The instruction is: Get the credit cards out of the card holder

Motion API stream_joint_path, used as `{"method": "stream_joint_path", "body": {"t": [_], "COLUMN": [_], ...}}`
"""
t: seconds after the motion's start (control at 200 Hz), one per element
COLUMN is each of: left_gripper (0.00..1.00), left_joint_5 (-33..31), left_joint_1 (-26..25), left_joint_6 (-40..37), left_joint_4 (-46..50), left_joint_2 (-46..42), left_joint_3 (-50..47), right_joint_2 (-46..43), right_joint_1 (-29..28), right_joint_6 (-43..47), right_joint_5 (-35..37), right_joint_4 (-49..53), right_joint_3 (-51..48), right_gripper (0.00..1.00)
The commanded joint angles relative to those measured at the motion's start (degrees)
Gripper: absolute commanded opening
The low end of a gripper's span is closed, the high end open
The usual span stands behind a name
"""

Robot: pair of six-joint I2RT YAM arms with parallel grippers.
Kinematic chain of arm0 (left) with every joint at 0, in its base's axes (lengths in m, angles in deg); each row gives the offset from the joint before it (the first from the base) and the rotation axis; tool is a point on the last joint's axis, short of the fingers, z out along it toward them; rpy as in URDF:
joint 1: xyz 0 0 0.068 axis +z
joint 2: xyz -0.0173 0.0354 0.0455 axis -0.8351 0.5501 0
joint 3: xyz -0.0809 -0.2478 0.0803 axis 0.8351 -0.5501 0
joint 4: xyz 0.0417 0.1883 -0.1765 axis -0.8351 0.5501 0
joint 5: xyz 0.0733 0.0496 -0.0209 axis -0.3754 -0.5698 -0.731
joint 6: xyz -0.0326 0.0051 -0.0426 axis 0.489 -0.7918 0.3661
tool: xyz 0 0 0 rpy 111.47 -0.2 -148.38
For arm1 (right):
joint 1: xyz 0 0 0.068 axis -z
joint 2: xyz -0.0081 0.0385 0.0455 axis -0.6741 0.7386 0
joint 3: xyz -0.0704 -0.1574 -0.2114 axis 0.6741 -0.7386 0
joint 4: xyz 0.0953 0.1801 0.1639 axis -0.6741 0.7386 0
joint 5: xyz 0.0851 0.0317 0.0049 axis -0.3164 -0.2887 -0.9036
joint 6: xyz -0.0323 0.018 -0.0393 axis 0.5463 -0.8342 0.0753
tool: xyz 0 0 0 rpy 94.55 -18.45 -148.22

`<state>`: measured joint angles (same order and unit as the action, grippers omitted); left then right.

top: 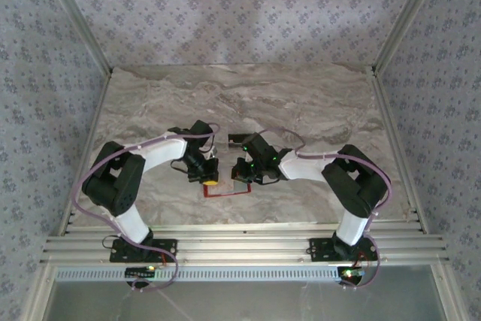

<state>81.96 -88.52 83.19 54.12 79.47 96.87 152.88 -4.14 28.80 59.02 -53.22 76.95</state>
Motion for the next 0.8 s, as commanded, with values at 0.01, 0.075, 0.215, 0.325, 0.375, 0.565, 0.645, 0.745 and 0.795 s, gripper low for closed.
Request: {"method": "stream_joint_path", "body": {"t": [0.01, 0.075, 0.215, 0.325, 0.375, 0.565, 0.645, 0.745, 0.795], "left_gripper": [0.10, 0.11, 0.14, 0.14, 0.14, 0.14, 0.15, 0.13, 0.12], "left_joint_5": [0.1, 0.4, 1.3, 1.7, 1.8, 1.8, 1.8, 1.5, 1.2], "left_joint_1": [-0.6, -0.8, -1.0, -1.1, -1.1, -1.2, -1.2, -1.4, -1.5], "left_joint_6": [0.9, 1.2, 1.7, 1.7, 1.8, 1.7, 1.4, 1.4, 1.3], "left_joint_4": [0.3, 0.2, -0.6, -1.9, -2.1, -2.4, -2.3, -2.3, -2.1], "left_joint_2": [-0.2, -0.4, -0.4, -0.1, 0.1, 1.2, 2.1, 2.9, 3.2], "left_joint_3": [0.6, 0.9, 0.9, 0.8, 0.8, 0.9, 0.8, 0.6, 0.5], "right_joint_2": [0.9, 0.9, 1.0, 0.9, 0.9, 0.9, 0.8, 0.9, 0.9], "right_joint_1": [-0.4, -0.4, -0.4, -0.4, -0.3, -0.3, -0.3, -0.3, -0.3], "right_joint_6": [-0.6, -0.5, -0.5, -0.5, -0.5, -0.4, -0.4, -0.4, -0.4], "right_joint_5": [0.0, 0.0, 0.1, 0.0, 0.0, 0.0, 0.1, 0.1, 0.1], "right_joint_4": [0.8, 0.8, 0.7, 0.7, 0.8, 0.9, 0.9, 0.9, 0.8], "right_joint_3": [-0.5, -0.5, -0.5, -0.4, -0.5, -0.5, -0.5, -0.6, -0.7], "right_gripper": [0.03, 0.04, 0.04, 0.04, 0.04, 0.04, 0.04, 0.04, 0.04]}}
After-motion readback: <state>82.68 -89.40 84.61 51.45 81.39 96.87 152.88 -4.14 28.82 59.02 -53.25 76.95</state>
